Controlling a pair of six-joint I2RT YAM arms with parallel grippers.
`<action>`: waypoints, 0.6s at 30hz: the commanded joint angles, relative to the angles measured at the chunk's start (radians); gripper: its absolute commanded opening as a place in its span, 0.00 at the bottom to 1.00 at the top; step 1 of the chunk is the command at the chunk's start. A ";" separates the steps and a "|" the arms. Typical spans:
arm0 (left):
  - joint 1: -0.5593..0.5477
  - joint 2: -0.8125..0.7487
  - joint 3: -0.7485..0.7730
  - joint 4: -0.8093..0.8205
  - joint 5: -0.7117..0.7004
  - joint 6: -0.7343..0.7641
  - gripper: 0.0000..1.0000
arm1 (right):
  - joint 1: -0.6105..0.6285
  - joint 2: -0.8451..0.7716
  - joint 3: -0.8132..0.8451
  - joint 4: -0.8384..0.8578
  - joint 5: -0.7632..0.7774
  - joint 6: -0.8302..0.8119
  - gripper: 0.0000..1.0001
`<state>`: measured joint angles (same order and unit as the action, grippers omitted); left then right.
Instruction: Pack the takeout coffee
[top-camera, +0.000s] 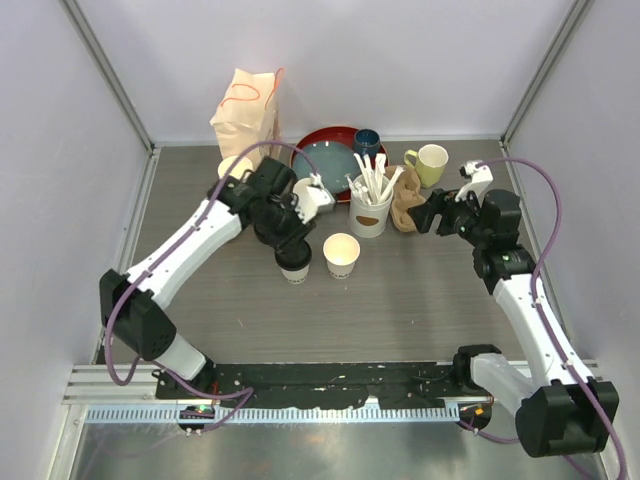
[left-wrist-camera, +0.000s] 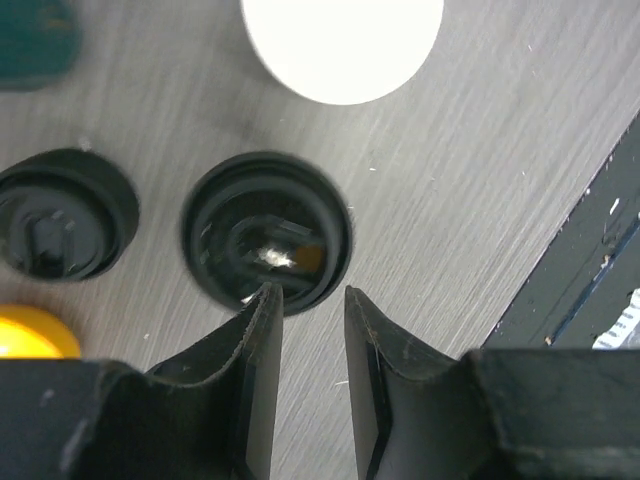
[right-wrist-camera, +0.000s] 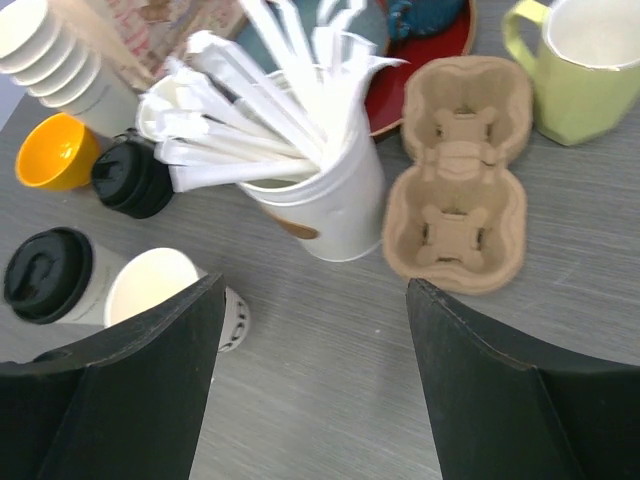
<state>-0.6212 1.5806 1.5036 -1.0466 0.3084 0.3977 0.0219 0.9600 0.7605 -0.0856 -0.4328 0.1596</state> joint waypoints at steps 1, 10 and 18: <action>0.118 -0.134 0.038 0.091 0.030 -0.129 0.34 | 0.222 -0.009 0.134 -0.040 0.191 -0.002 0.77; 0.353 -0.186 -0.130 0.259 0.051 -0.373 0.28 | 0.745 0.306 0.321 -0.028 0.502 0.023 0.75; 0.377 -0.208 -0.314 0.411 0.169 -0.559 0.36 | 0.774 0.560 0.448 -0.019 0.344 0.103 0.80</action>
<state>-0.2466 1.4082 1.2358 -0.7673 0.3813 -0.0311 0.7963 1.5009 1.1595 -0.1425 -0.0383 0.2096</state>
